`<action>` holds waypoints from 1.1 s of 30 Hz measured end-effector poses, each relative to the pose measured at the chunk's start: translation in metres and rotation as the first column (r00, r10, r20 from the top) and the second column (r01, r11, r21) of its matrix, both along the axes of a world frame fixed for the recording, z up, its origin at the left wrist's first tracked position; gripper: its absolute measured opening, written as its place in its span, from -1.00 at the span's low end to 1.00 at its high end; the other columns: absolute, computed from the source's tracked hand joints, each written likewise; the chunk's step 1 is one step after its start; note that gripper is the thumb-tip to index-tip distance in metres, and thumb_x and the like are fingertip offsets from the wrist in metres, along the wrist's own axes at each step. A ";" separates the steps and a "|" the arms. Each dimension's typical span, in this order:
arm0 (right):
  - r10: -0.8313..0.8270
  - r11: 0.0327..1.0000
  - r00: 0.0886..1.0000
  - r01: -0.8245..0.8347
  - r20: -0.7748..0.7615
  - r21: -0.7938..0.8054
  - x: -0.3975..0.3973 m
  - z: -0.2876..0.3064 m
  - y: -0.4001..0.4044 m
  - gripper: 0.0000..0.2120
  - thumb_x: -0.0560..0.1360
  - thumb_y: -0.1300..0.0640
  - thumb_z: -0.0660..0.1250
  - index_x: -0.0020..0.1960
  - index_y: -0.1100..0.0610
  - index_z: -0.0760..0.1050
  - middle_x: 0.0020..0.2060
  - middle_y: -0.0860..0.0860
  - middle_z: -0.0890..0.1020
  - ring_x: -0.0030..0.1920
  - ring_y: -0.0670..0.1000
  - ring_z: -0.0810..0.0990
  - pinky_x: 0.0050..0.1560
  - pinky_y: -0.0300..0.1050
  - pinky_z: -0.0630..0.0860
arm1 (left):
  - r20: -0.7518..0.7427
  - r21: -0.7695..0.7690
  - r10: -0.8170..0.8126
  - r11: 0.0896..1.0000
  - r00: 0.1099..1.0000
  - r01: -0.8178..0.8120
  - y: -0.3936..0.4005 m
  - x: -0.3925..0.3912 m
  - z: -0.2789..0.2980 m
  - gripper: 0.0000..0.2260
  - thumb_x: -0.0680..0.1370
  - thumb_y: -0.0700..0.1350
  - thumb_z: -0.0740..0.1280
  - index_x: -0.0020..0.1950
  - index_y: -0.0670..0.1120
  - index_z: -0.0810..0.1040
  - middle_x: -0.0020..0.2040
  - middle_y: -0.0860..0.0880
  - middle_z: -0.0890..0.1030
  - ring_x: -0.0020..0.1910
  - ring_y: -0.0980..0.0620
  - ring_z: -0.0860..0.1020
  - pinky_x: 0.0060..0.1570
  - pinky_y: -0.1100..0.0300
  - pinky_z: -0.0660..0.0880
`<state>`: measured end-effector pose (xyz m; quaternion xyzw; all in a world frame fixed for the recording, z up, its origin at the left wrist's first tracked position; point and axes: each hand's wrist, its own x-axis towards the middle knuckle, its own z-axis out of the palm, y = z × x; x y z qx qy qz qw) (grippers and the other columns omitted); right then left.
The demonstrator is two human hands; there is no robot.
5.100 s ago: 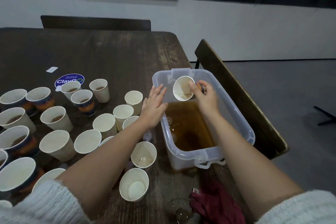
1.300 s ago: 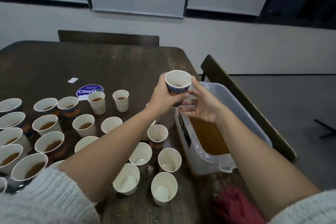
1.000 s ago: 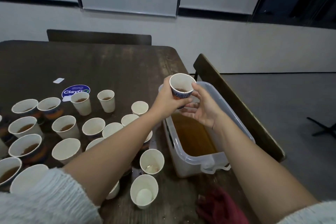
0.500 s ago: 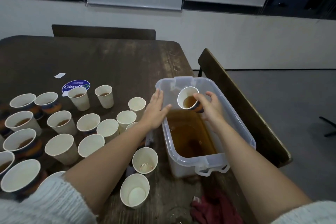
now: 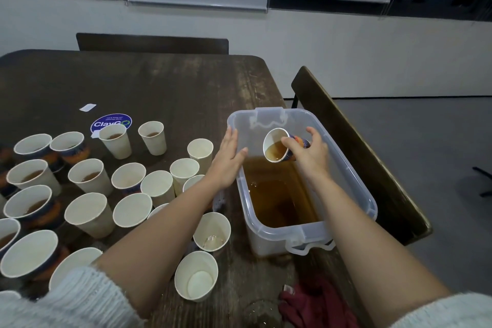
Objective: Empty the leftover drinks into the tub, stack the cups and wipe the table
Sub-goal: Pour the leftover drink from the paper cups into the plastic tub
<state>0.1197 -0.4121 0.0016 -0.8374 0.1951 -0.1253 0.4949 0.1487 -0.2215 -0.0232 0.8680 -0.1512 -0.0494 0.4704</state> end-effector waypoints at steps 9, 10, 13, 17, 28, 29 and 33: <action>-0.031 0.994 0.999 0.033 0.020 -0.102 0.000 -0.001 0.001 -0.23 0.44 -0.20 0.42 0.53 -0.05 0.15 0.43 0.10 0.28 0.41 0.14 0.29 0.30 0.09 0.40 | 0.001 -0.032 0.005 0.999 1.000 -0.005 0.000 0.001 -0.004 -0.47 0.69 0.01 0.04 0.58 0.02 -0.14 0.58 0.07 -0.20 0.56 0.05 -0.12 0.52 -0.10 0.01; -0.033 0.993 0.999 0.035 0.022 -0.110 0.000 -0.001 0.001 -0.22 0.44 -0.20 0.42 0.53 -0.05 0.15 0.43 0.10 0.28 0.41 0.14 0.29 0.29 0.08 0.40 | -0.001 -0.034 0.005 0.999 1.000 -0.005 0.000 0.001 -0.004 -0.47 0.69 0.01 0.04 0.58 0.02 -0.14 0.58 0.07 -0.20 0.56 0.04 -0.12 0.52 -0.10 0.01; -0.034 0.990 0.999 0.038 0.028 -0.136 0.000 -0.002 0.001 -0.21 0.43 -0.22 0.41 0.53 -0.05 0.15 0.42 0.10 0.29 0.40 0.14 0.29 0.30 0.08 0.40 | -0.001 -0.039 0.009 0.999 1.000 -0.009 0.000 0.000 -0.004 -0.47 0.68 0.02 0.04 0.58 0.02 -0.14 0.58 0.07 -0.20 0.56 0.04 -0.11 0.52 -0.10 0.01; -0.043 0.985 0.999 0.048 0.032 -0.167 0.001 -0.003 0.002 -0.21 0.43 -0.23 0.40 0.53 -0.05 0.14 0.43 0.10 0.29 0.40 0.13 0.29 0.30 0.08 0.40 | 0.003 -0.042 0.008 0.999 1.000 -0.008 0.000 0.001 -0.005 -0.47 0.68 0.03 0.04 0.58 0.04 -0.14 0.58 0.07 -0.20 0.56 0.04 -0.11 0.52 -0.10 0.00; -0.042 0.975 0.998 0.050 0.045 -0.216 0.002 -0.006 0.000 -0.19 0.42 -0.25 0.42 0.53 -0.06 0.13 0.41 0.10 0.29 0.38 0.12 0.30 0.31 0.10 0.40 | 0.005 -0.027 0.015 1.000 1.000 -0.015 0.000 0.001 -0.006 -0.48 0.69 0.02 0.02 0.58 0.05 -0.14 0.58 0.08 -0.20 0.57 0.02 -0.10 0.52 -0.12 0.01; -0.043 0.976 0.998 0.052 0.047 -0.214 0.003 -0.006 -0.001 -0.18 0.41 -0.25 0.42 0.53 -0.06 0.13 0.41 0.10 0.29 0.38 0.12 0.30 0.31 0.11 0.41 | 0.004 -0.026 0.015 1.000 1.000 -0.015 0.000 0.001 -0.006 -0.49 0.69 0.03 0.02 0.58 0.05 -0.14 0.58 0.08 -0.20 0.57 0.02 -0.10 0.52 -0.12 0.01; -0.055 0.972 0.997 0.066 0.056 -0.225 0.004 -0.008 -0.001 -0.17 0.40 -0.25 0.43 0.53 -0.06 0.14 0.40 0.10 0.30 0.37 0.12 0.31 0.33 0.14 0.43 | 0.003 -0.030 0.012 0.999 1.000 -0.012 0.000 0.002 -0.007 -0.48 0.68 0.04 0.02 0.58 0.06 -0.15 0.58 0.09 -0.20 0.57 0.02 -0.10 0.52 -0.13 0.02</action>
